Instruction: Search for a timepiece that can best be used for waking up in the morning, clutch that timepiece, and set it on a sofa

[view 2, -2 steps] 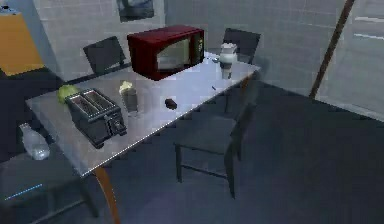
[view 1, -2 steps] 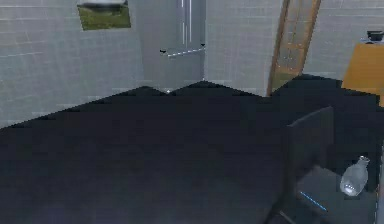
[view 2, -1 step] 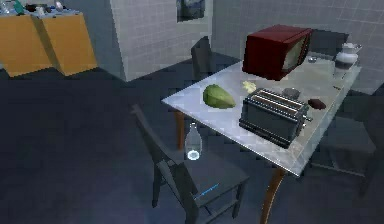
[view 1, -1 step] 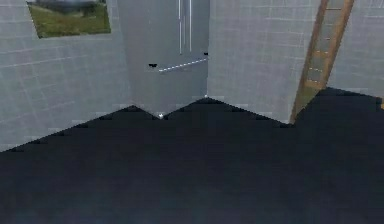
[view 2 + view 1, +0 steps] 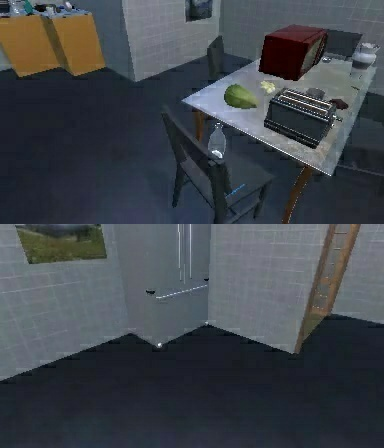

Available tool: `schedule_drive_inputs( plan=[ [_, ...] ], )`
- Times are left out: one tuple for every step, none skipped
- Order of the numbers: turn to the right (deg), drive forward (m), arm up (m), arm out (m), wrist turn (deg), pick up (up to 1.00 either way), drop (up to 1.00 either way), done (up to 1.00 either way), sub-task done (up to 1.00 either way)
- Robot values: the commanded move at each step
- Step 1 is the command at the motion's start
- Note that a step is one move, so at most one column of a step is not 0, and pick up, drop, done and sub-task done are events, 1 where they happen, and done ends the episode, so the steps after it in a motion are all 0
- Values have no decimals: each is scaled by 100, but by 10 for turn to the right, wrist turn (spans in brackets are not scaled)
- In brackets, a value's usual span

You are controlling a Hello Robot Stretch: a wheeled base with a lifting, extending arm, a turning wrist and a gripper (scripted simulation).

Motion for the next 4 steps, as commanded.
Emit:
schedule_drive_inputs(
  plan=[
    [420, 0, 0, 0, 0, 0, 0, 0, 0],
    [0, 100, 0, 0, 0, 0, 0, 0, 0],
    [0, 100, 0, 0, 0, 0, 0, 0, 0],
    [0, 35, 0, 0, 0, 0, 0, 0, 0]
  ],
)
